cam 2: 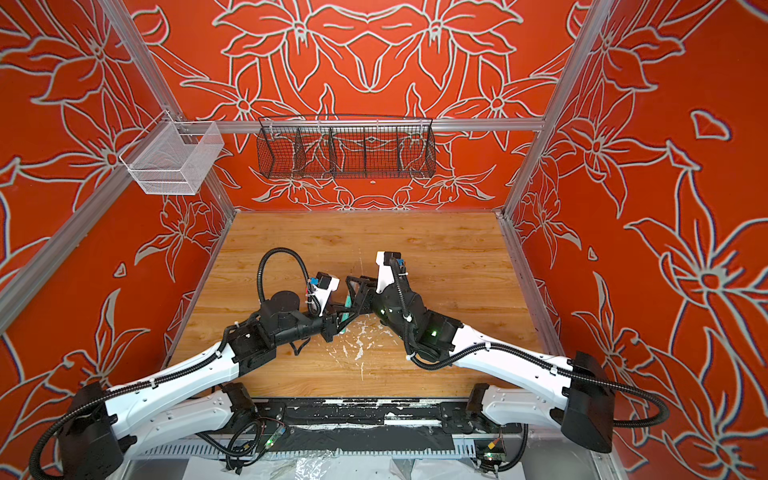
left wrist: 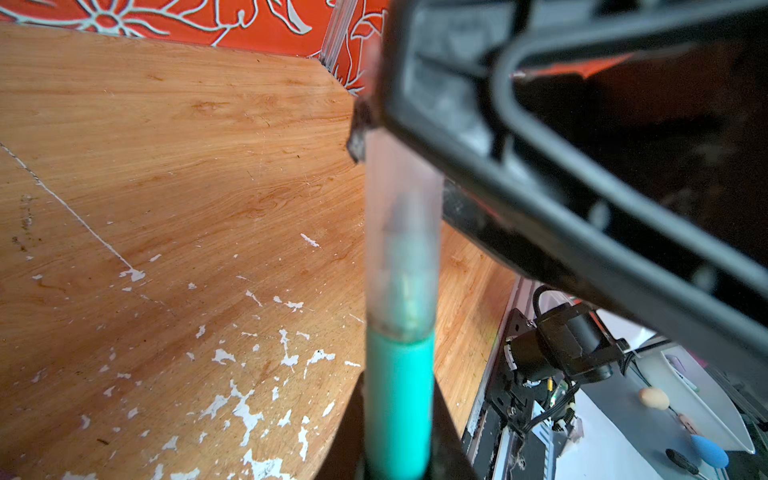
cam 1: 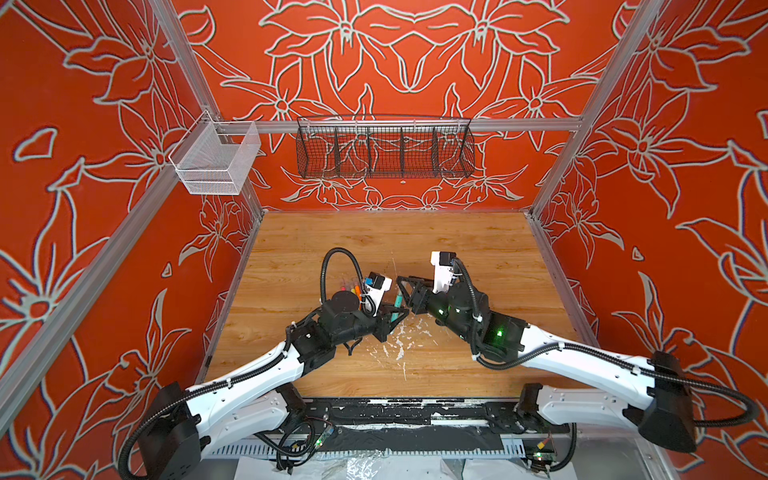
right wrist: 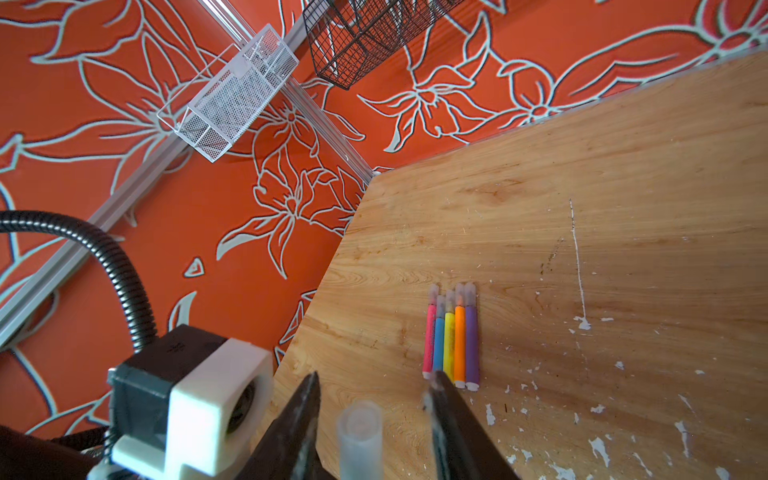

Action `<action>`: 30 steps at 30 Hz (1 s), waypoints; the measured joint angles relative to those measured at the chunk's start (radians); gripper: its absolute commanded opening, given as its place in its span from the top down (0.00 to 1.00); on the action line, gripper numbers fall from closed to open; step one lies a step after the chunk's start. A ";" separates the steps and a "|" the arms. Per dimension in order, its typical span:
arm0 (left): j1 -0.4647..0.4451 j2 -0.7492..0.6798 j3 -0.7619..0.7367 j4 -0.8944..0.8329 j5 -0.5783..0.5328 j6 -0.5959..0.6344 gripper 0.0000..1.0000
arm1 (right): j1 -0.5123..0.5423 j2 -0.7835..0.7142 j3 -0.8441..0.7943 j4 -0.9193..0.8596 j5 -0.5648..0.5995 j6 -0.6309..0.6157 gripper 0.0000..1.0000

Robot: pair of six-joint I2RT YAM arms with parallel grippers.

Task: Insert the pens into the pen caps
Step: 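Press the cap down onto the teal marker with the right gripper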

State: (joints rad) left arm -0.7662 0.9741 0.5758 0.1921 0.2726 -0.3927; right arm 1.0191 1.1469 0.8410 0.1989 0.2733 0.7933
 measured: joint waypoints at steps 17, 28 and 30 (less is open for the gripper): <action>0.000 -0.002 -0.001 0.005 -0.005 0.008 1.00 | -0.023 0.095 0.067 -0.002 -0.098 0.008 1.00; -0.021 -0.005 0.026 -0.078 -0.075 0.005 1.00 | -0.003 0.080 -0.034 0.131 -0.077 0.061 1.00; -0.005 -0.005 0.030 -0.074 -0.043 -0.008 1.00 | -0.003 0.080 -0.047 0.172 -0.078 0.068 1.00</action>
State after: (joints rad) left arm -0.7708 0.9691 0.6060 0.1184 0.2291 -0.4007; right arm 1.0164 1.2266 0.7944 0.3706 0.1951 0.8608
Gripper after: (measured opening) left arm 0.152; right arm 0.171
